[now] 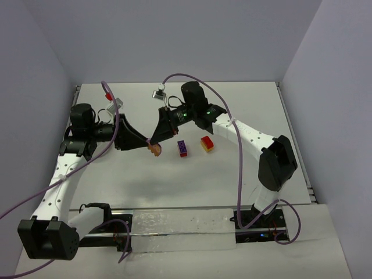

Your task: Sort the legos into containers by color

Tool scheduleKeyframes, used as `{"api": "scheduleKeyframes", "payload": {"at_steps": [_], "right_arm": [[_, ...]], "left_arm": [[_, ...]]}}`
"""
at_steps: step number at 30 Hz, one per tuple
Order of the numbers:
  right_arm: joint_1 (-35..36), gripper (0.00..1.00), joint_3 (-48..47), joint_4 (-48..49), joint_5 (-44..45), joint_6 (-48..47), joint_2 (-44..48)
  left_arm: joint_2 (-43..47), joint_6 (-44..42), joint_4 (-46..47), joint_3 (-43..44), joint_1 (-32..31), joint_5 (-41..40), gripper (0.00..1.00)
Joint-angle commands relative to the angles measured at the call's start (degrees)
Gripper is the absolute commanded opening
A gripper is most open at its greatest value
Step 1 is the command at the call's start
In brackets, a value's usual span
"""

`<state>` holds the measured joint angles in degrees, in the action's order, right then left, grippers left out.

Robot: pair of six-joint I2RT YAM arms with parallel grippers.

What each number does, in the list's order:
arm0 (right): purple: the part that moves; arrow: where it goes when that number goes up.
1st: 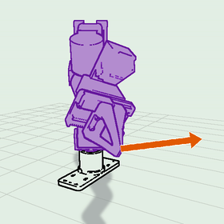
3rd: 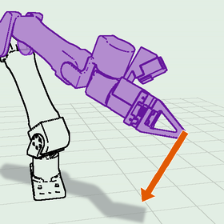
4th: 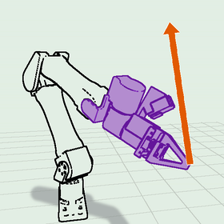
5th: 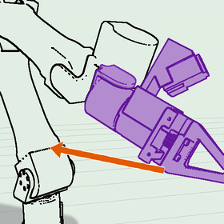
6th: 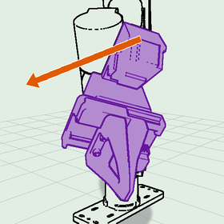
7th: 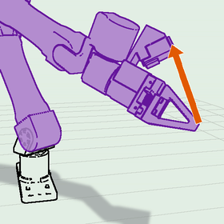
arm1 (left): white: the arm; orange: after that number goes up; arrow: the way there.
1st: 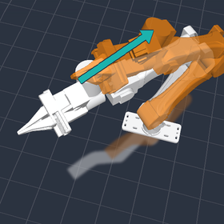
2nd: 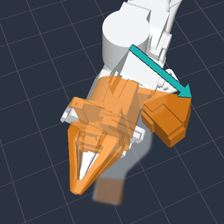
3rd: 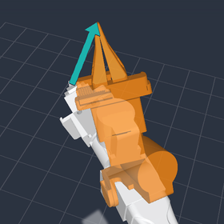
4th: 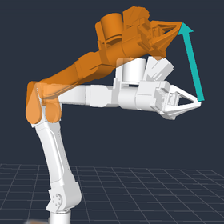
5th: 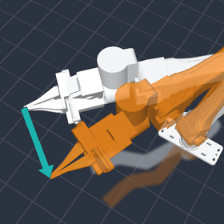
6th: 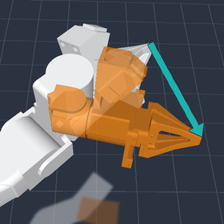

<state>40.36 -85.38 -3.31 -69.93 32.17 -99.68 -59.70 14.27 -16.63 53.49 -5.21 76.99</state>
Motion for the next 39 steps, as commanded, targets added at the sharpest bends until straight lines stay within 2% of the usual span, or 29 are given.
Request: {"api": "scheduleKeyframes", "payload": {"at_steps": [1,2,3,6,9,10,21,24,33,37,39], "right_arm": [[-0.4,0.15,-1.8,-1.2,-1.4,-2.4,0.7],[-0.4,0.12,-1.9,-1.6,-1.2,-2.7,0.7],[-0.4,0.0,-2.2,-2.9,-1.0,-4.0,0.7],[-0.4,0.0,-2.2,-2.5,-0.6,-3.7,1.1],[-0.4,0.0,-1.6,1.1,-0.2,-1.1,1.6],[-0.4,0.0,-1.6,2.5,0.0,0.1,1.7],[-0.5,0.0,-0.2,12.8,-1.1,9.5,1.3],[-0.4,0.0,-0.3,12.7,-0.9,9.5,1.2],[-0.4,0.0,-0.1,10.6,0.0,7.3,1.0],[-0.4,0.0,-0.2,9.9,0.1,6.7,1.0],[-0.4,0.0,-0.4,9.2,0.3,5.9,1.1]], "left_arm": [[0.0,-2.3,-1.5,1.9,-0.3,0.6,0.0],[0.0,-2.3,-1.5,2.1,-0.3,0.5,0.03],[-0.1,-2.2,-1.6,2.1,-0.2,0.2,0.14],[0.2,-2.5,-1.7,1.9,-0.3,-0.7,0.54],[0.1,-2.5,-1.7,1.6,-0.3,-0.8,0.68],[0.2,-2.4,-1.5,1.4,-0.3,-0.4,0.7],[0.1,-0.6,1.0,0.7,-1.3,-0.7,0.66],[0.2,0.2,2.2,0.6,-1.3,-0.5,0.62],[0.5,3.0,4.7,0.6,-1.4,0.4,0.61],[0.4,3.3,5.2,0.4,-1.4,0.7,0.51],[0.4,3.7,5.7,0.2,-1.4,0.7,0.37]]}}
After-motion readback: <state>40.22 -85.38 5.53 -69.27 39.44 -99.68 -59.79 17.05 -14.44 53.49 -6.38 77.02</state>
